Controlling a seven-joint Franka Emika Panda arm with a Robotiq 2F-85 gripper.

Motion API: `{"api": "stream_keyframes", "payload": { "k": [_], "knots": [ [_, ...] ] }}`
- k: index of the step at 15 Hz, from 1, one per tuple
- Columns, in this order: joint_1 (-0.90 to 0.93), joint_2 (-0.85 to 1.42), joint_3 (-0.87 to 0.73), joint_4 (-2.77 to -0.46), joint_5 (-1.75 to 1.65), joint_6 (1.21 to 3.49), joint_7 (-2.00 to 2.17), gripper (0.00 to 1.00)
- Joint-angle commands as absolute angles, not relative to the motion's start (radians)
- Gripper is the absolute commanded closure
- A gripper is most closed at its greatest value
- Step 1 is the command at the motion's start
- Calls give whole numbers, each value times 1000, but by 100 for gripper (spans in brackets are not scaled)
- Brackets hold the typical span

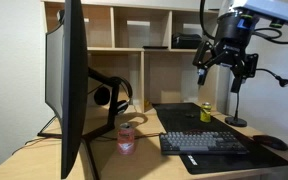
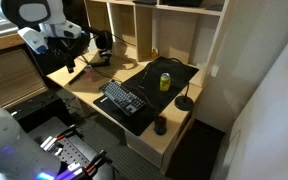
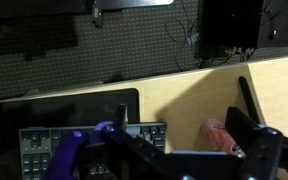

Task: Press the escape key on the keyboard

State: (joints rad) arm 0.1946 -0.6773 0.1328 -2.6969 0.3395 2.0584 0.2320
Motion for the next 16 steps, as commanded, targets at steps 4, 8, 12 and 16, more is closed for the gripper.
{"api": "stream_keyframes", "payload": {
  "k": [4, 8, 12, 16],
  "knots": [
    [130, -685, 188, -2675, 278, 1935, 383, 0],
    [153, -650, 264, -2511, 366, 1814, 636, 0],
    [162, -679, 297, -2459, 410, 1824, 702, 0],
    [102, -579, 343, -2392, 341, 1828, 822, 0]
  ]
}}
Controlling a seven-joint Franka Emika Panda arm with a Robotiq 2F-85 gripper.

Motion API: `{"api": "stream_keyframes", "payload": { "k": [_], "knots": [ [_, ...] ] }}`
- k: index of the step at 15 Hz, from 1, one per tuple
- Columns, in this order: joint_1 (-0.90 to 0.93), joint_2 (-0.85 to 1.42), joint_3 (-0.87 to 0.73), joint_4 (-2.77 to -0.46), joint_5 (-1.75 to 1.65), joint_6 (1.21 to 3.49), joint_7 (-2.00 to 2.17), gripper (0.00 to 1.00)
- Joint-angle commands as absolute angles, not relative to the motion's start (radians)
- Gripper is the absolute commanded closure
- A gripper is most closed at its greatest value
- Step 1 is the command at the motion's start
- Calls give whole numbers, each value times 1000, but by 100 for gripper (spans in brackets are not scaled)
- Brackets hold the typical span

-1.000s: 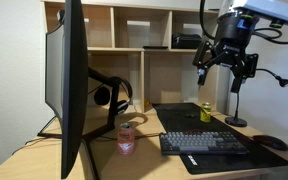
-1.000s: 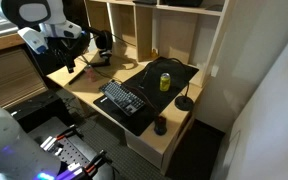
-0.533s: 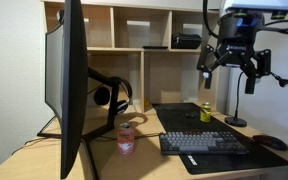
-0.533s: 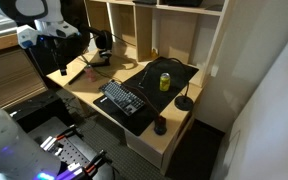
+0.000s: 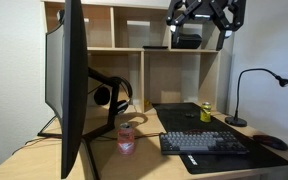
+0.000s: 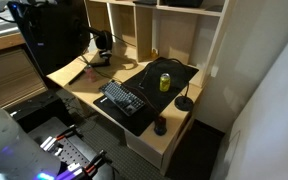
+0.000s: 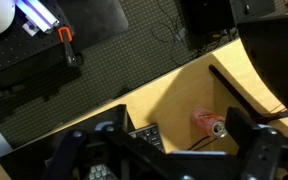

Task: Press the escape key on the keyboard

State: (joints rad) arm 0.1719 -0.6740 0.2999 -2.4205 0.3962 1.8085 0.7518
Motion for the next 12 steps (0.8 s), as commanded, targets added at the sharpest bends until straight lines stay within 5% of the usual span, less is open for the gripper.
{"api": "stream_keyframes", "payload": {
  "k": [1, 5, 12],
  "knots": [
    [90, -514, 330, -2385, 358, 1885, 836, 0],
    [74, -312, 326, -2359, 358, 2169, 911, 0],
    [115, -227, 282, -2331, 350, 2199, 964, 0]
  ]
}}
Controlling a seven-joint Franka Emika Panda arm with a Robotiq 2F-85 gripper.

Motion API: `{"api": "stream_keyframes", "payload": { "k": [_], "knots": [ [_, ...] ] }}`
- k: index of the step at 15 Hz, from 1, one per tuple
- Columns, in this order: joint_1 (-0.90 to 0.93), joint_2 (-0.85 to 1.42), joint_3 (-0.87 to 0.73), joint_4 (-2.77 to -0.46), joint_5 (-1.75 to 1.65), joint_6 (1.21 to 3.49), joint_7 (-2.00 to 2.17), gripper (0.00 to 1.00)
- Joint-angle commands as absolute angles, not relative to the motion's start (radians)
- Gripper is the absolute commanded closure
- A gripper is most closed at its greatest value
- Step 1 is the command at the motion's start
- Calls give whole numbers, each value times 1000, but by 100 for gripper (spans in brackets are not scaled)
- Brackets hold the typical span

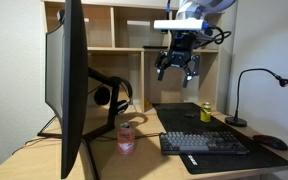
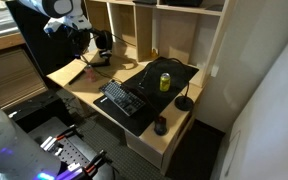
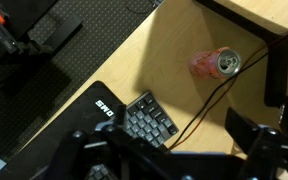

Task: Press the escape key on the keyboard

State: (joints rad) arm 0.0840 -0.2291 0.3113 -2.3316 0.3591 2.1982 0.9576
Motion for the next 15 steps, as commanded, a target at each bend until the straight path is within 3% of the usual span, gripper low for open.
{"api": "stream_keyframes", "payload": {
  "k": [1, 9, 15],
  "knots": [
    [86, -176, 303, -2310, 264, 2201, 1073, 0],
    [124, 39, 234, -2265, 345, 2472, 1207, 0],
    [140, 26, 216, -2271, 377, 2461, 1187, 0]
  ]
}}
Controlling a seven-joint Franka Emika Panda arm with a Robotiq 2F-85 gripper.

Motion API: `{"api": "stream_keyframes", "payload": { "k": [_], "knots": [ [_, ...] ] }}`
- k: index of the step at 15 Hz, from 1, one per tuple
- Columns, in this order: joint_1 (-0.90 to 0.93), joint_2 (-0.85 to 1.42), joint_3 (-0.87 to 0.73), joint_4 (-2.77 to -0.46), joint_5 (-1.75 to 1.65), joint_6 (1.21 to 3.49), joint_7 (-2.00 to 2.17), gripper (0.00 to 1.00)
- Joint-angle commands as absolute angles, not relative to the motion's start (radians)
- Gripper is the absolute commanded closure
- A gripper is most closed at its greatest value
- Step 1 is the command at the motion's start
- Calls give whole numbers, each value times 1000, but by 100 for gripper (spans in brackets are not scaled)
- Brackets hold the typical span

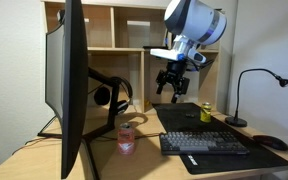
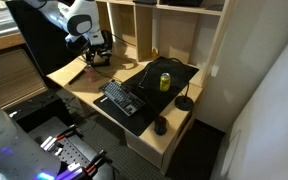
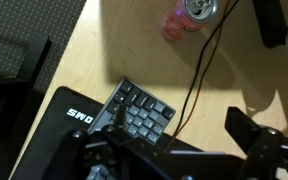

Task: Press the escape key on the keyboard

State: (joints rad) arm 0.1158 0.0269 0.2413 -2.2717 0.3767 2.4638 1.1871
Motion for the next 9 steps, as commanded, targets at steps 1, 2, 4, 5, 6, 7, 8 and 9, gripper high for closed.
{"api": "stream_keyframes", "payload": {
  "k": [1, 2, 4, 5, 6, 7, 8, 9],
  "knots": [
    [138, 84, 205, -2233, 279, 2429, 1278, 0],
    [139, 138, 197, -2202, 255, 2454, 1325, 0],
    [145, 225, 183, -2141, 277, 2471, 1359, 0],
    [150, 251, 176, -2119, 285, 2479, 1373, 0],
    [153, 277, 172, -2095, 296, 2481, 1372, 0],
    [160, 308, 162, -2068, 291, 2502, 1389, 0],
    [173, 346, 145, -2036, 268, 2519, 1430, 0],
    [183, 374, 132, -2010, 261, 2525, 1457, 0]
  ]
}}
